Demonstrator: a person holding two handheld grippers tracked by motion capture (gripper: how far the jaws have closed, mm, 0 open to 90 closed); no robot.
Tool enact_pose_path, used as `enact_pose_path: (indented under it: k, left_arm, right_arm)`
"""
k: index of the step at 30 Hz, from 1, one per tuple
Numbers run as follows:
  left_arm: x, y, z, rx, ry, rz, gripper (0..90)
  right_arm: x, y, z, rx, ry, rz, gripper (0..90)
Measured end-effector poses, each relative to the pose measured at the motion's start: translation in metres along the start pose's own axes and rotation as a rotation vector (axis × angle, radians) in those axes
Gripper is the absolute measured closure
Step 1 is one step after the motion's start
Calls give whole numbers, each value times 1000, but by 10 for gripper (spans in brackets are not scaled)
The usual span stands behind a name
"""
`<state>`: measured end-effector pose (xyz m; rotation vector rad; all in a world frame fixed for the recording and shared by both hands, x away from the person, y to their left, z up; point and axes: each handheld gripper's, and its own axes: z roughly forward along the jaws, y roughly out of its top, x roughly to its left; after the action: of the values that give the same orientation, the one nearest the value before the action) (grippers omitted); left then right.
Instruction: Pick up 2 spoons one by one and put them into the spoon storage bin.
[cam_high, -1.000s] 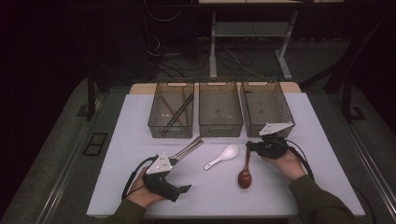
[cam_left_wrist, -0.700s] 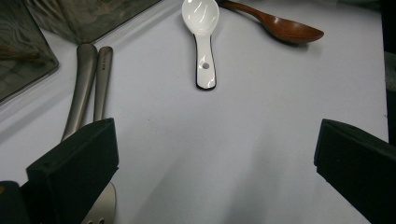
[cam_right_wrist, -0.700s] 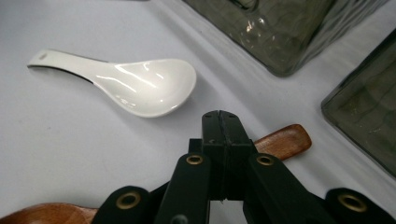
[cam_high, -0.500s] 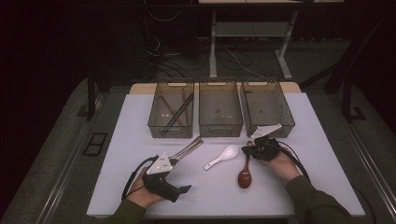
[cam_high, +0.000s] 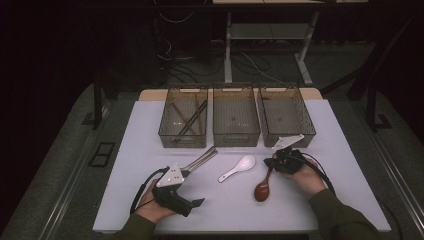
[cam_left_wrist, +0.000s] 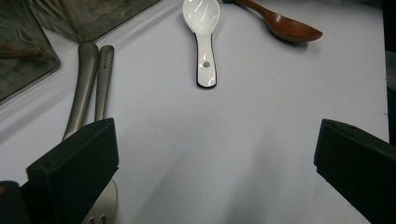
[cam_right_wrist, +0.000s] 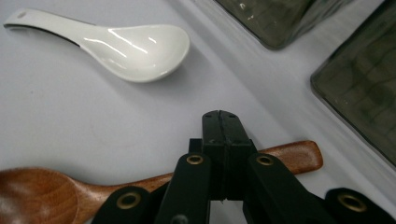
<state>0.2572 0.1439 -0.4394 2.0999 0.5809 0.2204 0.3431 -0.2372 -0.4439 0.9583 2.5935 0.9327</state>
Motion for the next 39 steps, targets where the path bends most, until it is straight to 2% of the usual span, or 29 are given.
enact_pose_path:
  k: [15,29,39]
  left_arm:
    - [0,-1,-2,-6,-1,-4,0]
    - [0,-1,-3,-11,4,-17,0]
    - [0,-1,-2,-7,7,-15,0]
  right_arm:
    - [2,-18,-19,41,-7,20,896]
    - [11,-30,-31,65,27,11,897]
    - [14,-49,-47,70,39,13,897]
